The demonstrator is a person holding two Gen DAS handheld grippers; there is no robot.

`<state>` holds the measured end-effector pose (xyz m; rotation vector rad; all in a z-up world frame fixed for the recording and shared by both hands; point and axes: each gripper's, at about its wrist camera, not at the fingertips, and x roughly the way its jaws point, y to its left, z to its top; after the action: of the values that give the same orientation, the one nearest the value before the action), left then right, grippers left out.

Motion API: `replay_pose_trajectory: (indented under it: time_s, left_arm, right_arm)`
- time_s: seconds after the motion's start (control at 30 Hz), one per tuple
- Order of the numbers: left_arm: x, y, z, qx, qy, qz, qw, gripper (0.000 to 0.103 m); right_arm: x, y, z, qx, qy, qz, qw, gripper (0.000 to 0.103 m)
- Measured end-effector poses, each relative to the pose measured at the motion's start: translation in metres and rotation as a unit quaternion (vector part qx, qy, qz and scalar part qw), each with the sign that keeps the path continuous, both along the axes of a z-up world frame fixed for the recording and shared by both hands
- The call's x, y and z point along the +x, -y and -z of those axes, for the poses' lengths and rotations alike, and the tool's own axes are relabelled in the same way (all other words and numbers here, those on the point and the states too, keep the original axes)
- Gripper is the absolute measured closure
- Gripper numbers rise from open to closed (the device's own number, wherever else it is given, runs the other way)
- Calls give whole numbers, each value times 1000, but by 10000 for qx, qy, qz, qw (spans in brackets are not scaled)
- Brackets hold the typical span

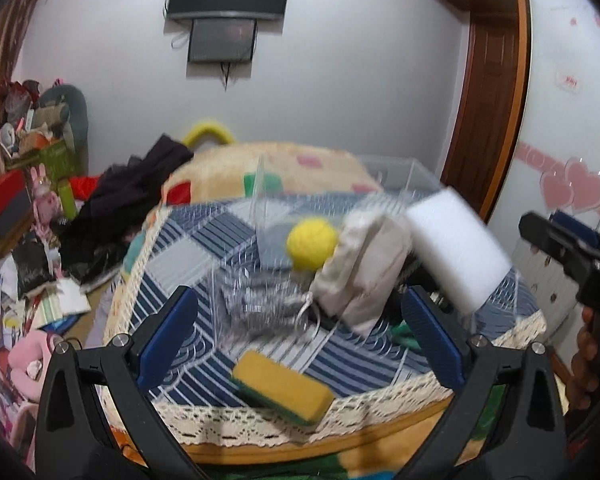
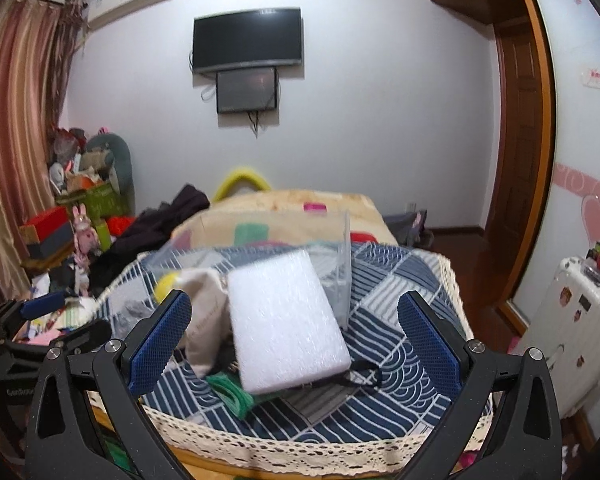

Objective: Organize soft objects
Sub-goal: 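Grasp the yellow-green sponge with the left tool while the right tool grasps the white foam block, then carry the sponge into the clear box with the left tool while the right tool drops the foam block in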

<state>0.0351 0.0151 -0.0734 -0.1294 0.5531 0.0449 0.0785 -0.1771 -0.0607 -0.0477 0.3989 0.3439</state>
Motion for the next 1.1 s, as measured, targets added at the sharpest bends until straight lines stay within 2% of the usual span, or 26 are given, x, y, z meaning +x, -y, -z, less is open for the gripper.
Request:
replay_pose_trajectory:
  time_s: [0.27,0.43,0.47,0.5,0.63,0.77,0.87,0.93,1.0,1.1]
  left_arm:
    - [13,-1,49,-3,-669,95,9977,0]
    - [17,0,66,71,-811,148,9966,0]
    - [18,1,67,85,-814,180,9965,9]
    - [19,1,68,81,-822,215,9964,22]
    - [21,0,70,96,-859,195,9961,35]
    - [20,-3,65,-8,-772,274,9966,39]
    - [17,0,58,146,-651,273,9974,40]
    - [13,4,50,205,-547,300,9978,40]
    - [10,4,43,242,-425,295,9984,40]
    - [7,-1,30,199,-267,275,9991,40]
  right_arm:
    - [20,-1,21,-142,-539,29,9984,0]
    - [32,-6,31,-295,-798,-23,9964,0]
    - [33,-6,32,-331,-835,-40,9959,0]
    - [34,-6,33,-331,-882,-93,9955,0]
    - [35,-8,34,-355,-946,-219,9946,0]
    - [33,-9,36,-516,-907,-362,9939,0]
    - [32,-11,38,-706,-855,-373,9931,1]
    - [34,-12,37,-788,-805,-291,9932,6]
    - [35,-12,34,-790,-797,-294,9932,21]
    - [35,-14,31,-723,-732,-280,9943,21]
